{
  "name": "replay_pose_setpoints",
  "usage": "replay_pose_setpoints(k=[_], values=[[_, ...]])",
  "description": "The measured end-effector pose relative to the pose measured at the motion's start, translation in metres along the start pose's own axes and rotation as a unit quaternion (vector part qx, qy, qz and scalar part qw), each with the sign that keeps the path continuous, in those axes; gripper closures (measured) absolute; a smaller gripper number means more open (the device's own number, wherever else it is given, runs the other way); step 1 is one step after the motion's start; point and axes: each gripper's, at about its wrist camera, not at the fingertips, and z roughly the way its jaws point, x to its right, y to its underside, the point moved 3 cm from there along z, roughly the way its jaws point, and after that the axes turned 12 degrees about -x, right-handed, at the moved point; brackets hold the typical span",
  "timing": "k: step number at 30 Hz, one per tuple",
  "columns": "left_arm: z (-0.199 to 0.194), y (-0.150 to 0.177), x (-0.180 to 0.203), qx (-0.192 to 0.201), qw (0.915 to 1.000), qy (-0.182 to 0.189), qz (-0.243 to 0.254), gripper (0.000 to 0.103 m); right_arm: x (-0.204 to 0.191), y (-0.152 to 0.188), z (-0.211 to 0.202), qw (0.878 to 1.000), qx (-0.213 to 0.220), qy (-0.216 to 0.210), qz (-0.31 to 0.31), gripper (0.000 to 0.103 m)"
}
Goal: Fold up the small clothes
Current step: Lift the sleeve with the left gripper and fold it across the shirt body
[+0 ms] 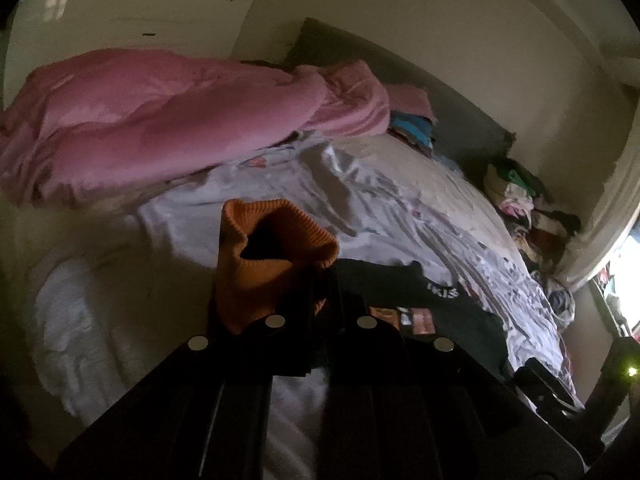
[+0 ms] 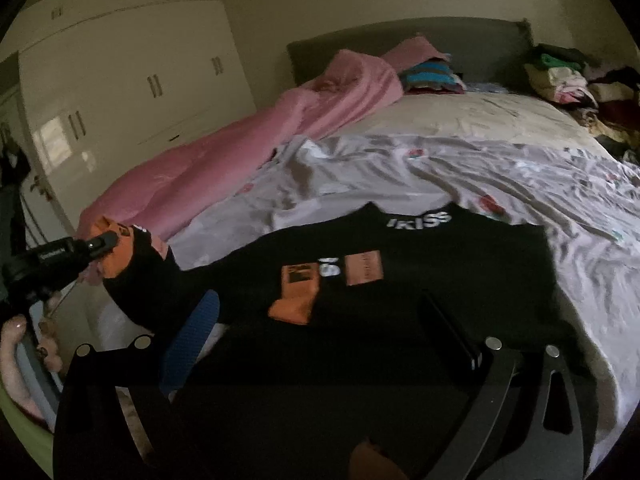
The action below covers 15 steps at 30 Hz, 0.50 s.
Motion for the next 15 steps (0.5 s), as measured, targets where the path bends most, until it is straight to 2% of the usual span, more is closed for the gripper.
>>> replay_pose_setpoints(k=[15], values=[[0.007, -0.014, 0.085, -0.016, 0.9984, 0.024, 0.049, 0.103, 0.077, 0.009, -0.034, 0.995, 0.037, -0.001, 0.095, 0.005]])
